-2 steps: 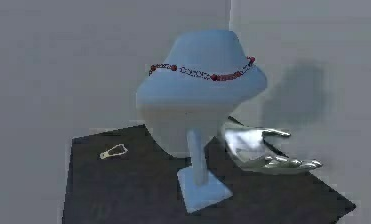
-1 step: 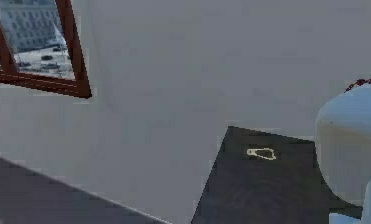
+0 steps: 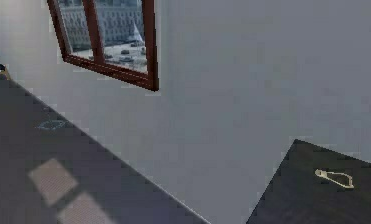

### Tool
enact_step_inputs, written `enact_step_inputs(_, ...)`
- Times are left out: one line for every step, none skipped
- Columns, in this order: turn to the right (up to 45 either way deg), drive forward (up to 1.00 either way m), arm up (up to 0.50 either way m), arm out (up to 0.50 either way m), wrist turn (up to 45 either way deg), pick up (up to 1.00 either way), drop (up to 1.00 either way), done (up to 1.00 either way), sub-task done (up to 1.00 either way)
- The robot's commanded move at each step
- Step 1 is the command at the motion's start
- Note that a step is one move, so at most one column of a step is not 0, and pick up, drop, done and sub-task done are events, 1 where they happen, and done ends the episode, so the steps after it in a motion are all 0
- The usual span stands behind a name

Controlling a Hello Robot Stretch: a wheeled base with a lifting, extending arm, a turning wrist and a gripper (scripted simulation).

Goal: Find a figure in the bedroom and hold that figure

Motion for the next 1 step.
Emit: enact_step_inputs(0.0,0.0,0.5,0.0,0.0,0.0,0.0,0.0,0.0)
